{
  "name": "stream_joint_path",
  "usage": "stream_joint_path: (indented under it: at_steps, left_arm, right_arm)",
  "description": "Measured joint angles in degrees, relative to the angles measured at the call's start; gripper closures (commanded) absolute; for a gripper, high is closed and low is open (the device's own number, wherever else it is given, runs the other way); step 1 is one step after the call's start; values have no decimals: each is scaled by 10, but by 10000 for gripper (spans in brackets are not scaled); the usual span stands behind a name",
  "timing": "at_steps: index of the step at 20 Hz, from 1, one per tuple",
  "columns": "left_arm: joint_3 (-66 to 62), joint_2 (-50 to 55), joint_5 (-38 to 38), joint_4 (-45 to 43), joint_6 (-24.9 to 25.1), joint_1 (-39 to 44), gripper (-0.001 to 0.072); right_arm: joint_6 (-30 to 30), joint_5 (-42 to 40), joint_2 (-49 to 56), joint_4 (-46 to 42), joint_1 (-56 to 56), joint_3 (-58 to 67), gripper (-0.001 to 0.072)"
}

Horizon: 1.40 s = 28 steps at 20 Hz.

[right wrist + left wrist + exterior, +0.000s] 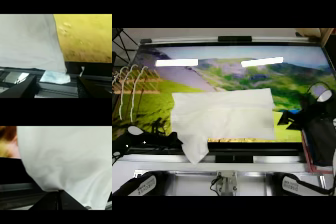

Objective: Fold the shirts.

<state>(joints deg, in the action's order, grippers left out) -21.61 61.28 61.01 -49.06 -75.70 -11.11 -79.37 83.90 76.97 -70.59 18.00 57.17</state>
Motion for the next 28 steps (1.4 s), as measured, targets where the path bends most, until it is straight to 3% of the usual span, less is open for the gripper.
stream_joint_path:
  at_steps: [8, 9, 10, 13, 14, 16, 23, 28]
  left_arm:
    - [-2, -3, -5, 2, 3, 5, 678]
    - [-2, -5, -5, 0, 3, 5, 677]
    - [-3, -8, -7, 0, 3, 5, 677]
    - [-8, -18, -4, 0, 3, 5, 677]
    - [-12, -20, -4, 1, 3, 5, 677]
    - [-25, -24, -2, 1, 3, 3, 677]
    - [-169, -24, 65, 2, 28, -35, 678]
    - [-280, 24, 75, 3, 35, -30, 678]
  right_arm:
    - [-4, -92, -10, 24, -14, -119, 103]
    - [-6, -103, -10, 24, -23, -127, 117]
    - [-12, -115, -10, 24, -33, -134, 192]
    - [-34, -148, -12, 32, -65, -145, 214]
    - [-40, -160, -12, 34, -75, -146, 284]
    - [-42, -181, -10, 40, -91, -150, 639]
    - [-14, -149, -31, 13, -98, -63, 642]
    - [-14, -193, 1, -20, -129, 66, 642]
